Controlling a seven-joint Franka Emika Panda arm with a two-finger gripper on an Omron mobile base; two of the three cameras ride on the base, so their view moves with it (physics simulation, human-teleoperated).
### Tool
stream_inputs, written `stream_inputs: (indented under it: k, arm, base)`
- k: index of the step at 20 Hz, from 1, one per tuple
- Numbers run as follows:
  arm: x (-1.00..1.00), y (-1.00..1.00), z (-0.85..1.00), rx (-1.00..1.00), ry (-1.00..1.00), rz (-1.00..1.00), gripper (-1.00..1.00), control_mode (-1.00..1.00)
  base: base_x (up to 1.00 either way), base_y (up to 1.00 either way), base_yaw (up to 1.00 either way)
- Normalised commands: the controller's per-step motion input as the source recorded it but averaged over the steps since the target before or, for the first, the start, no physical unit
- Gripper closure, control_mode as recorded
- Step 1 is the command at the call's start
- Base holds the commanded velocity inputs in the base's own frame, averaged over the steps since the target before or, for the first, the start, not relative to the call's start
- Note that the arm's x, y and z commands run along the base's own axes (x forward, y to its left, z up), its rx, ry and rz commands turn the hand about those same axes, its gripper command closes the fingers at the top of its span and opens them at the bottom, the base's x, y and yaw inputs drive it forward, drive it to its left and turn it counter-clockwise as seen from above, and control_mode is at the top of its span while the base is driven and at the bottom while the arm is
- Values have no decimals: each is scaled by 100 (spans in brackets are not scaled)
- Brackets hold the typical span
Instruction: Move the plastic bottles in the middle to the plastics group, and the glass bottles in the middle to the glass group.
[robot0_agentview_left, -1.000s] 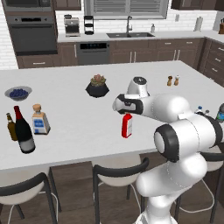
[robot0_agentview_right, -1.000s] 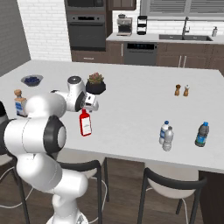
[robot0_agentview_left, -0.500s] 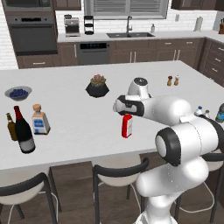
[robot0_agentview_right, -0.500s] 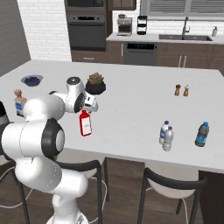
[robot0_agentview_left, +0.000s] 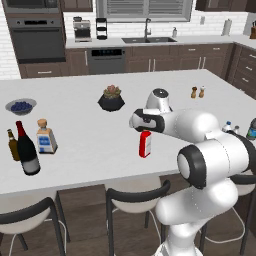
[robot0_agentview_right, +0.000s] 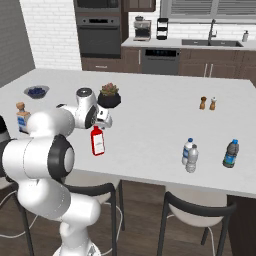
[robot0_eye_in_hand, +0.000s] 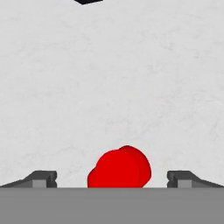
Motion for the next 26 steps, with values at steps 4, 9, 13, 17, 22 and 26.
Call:
stream_inputs:
  k: [4, 9, 13, 17, 22, 26]
  arm:
    - [3, 0, 0, 0, 0, 0, -100, -100]
    - [8, 0, 0, 0, 1, 0, -100, -100]
    - [1, 0, 0, 0, 0, 0, -100, -100]
    - [0, 0, 0, 0, 0, 0, -100, -100]
    - [2, 0, 0, 0, 0, 0, -100, -100]
    - [0, 0, 0, 0, 0, 0, 100, -100]
  base:
    - [0, 0, 0]
    - [0, 0, 0]
    - [0, 0, 0]
    - [0, 0, 0]
    - [0, 0, 0]
    - [0, 0, 0]
